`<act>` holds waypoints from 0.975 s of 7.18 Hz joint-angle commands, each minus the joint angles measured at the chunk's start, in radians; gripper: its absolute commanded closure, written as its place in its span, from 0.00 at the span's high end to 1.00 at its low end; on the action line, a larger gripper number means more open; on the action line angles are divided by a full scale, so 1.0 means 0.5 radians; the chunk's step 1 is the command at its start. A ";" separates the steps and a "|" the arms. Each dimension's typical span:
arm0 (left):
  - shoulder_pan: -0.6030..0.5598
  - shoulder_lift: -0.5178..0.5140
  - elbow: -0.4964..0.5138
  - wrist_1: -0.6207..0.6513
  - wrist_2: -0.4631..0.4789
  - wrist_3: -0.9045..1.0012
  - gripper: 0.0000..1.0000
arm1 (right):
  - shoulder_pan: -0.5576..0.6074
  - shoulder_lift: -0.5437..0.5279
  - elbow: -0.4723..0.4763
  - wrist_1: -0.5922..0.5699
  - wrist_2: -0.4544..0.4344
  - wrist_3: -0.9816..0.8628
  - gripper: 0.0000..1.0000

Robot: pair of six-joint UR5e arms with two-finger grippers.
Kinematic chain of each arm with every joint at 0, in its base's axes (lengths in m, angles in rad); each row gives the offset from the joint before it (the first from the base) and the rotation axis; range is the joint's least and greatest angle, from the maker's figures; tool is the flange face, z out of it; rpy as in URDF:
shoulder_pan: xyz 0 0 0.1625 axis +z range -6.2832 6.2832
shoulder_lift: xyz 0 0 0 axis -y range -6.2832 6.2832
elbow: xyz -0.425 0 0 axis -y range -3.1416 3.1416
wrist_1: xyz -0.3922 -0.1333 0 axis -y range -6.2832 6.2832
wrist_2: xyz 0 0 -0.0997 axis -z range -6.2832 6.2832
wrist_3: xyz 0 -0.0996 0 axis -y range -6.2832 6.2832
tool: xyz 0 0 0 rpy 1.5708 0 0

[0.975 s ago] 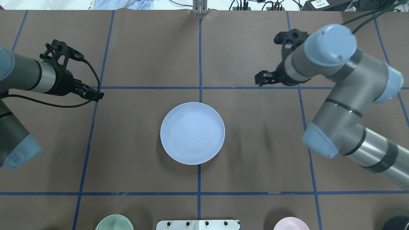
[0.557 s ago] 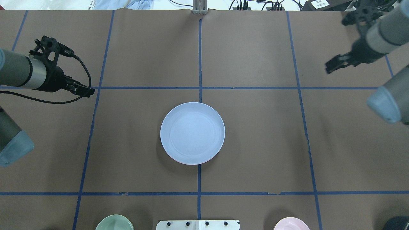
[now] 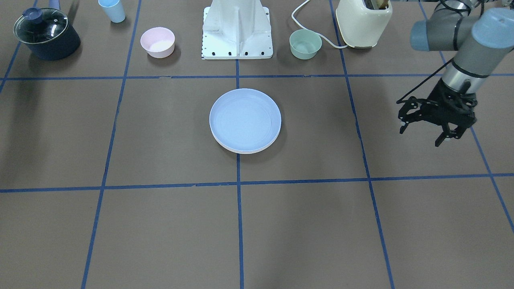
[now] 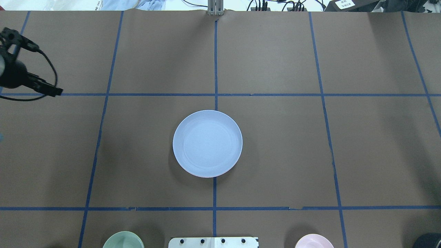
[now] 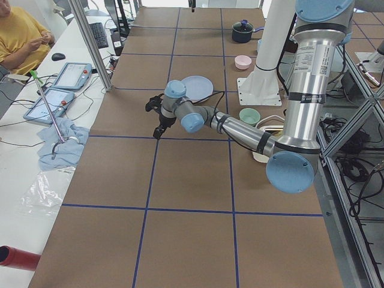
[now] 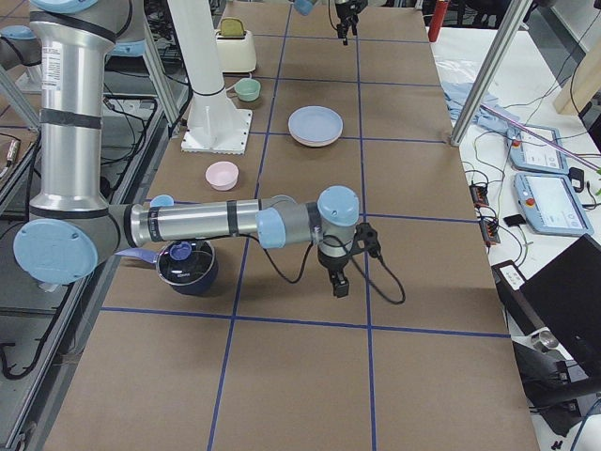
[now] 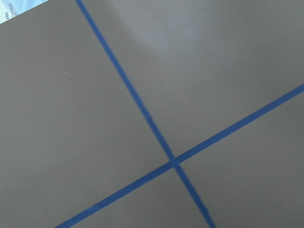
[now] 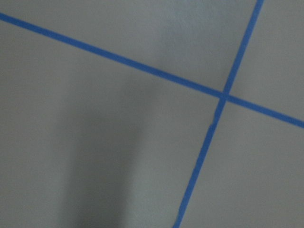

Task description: Stack three plates with pink and blue

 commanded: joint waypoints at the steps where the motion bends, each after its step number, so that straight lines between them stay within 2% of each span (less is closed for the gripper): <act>1: -0.593 0.074 0.311 -0.014 -0.415 0.562 1.00 | 0.035 -0.109 -0.013 0.058 0.000 -0.028 1.00; 2: -0.785 0.072 0.503 0.071 -0.412 0.962 1.00 | 0.059 -0.124 -0.013 0.058 0.000 -0.032 1.00; 3: -0.853 0.072 0.609 0.169 -0.406 1.136 1.00 | 0.084 -0.137 -0.013 0.058 -0.006 -0.035 1.00; 5: -0.912 0.072 0.597 0.592 -0.400 1.165 1.00 | 0.236 -0.106 0.008 0.037 -0.006 -0.032 1.00; 7: -0.980 0.072 0.585 0.637 -0.403 1.190 1.00 | 0.286 -0.106 0.048 -0.015 -0.009 -0.032 1.00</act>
